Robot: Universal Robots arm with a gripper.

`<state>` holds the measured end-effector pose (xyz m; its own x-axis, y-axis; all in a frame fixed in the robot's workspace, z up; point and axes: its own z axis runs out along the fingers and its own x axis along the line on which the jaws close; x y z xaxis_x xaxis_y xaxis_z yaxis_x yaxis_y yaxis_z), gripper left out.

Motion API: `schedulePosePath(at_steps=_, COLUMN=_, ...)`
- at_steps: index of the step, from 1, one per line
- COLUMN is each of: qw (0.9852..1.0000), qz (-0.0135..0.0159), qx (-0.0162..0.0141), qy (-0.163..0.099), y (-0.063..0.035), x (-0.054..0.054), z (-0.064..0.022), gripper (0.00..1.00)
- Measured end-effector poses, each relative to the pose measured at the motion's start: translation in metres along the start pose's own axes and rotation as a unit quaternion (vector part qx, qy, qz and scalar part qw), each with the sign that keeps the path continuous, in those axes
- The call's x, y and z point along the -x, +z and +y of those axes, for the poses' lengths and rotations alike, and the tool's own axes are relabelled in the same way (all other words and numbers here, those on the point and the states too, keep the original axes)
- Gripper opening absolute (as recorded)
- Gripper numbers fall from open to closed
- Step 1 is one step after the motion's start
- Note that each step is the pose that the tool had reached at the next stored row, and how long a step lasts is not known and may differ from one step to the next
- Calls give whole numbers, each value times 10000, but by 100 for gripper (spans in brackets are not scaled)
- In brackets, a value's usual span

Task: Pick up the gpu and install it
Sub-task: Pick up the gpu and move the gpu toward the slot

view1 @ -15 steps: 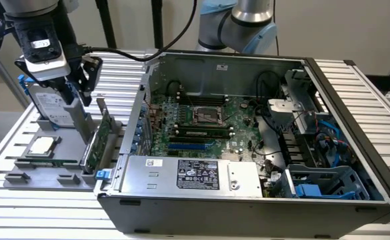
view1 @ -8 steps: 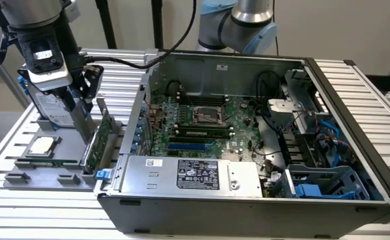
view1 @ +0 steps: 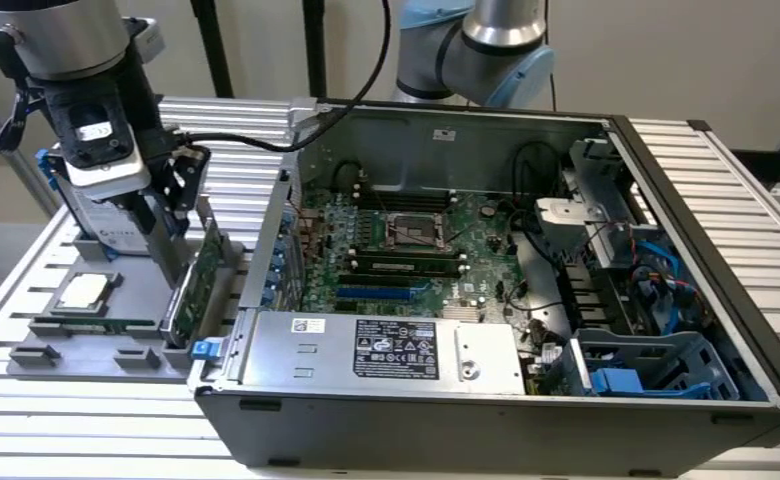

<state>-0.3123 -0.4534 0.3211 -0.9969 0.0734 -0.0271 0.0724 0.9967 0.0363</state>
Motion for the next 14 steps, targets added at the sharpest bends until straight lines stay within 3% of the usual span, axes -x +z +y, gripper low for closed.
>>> schedulePosePath(at_steps=14, qw=10000, qz=-1, qx=0, qy=0, y=254, x=-12, z=-16, gripper=100)
